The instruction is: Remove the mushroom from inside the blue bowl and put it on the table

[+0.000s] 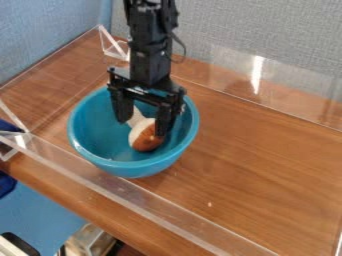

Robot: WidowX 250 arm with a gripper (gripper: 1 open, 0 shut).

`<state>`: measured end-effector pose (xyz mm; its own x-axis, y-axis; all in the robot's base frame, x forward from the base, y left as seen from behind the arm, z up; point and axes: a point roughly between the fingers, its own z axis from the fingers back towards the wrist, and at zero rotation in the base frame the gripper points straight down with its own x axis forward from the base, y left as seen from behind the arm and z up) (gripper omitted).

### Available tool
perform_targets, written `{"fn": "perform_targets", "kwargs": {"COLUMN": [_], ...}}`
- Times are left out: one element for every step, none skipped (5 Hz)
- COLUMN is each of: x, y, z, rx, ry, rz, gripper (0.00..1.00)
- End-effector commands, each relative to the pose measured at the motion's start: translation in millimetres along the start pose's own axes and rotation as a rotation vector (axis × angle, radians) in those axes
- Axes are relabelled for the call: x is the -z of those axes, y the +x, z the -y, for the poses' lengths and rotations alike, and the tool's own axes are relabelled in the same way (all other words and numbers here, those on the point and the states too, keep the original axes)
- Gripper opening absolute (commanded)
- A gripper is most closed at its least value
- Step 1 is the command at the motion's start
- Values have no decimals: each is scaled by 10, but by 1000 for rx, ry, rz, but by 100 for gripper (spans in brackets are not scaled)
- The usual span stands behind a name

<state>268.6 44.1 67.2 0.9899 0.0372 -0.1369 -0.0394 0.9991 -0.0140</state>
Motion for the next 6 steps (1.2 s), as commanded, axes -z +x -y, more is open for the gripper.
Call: {"fn": "perform_targets", "kwargs": {"x": [38, 100, 116, 126, 127, 119], "y": [57, 84, 96, 98, 93, 88], "z": [-67, -77, -70, -60, -43, -28], "rx": [-12, -12, -3, 3, 11, 15], "ry": [-4, -10, -21, -34, -43, -52], "rz": [19, 14, 16, 17, 19, 22], "gripper": [100, 100, 100, 100, 100, 100]}}
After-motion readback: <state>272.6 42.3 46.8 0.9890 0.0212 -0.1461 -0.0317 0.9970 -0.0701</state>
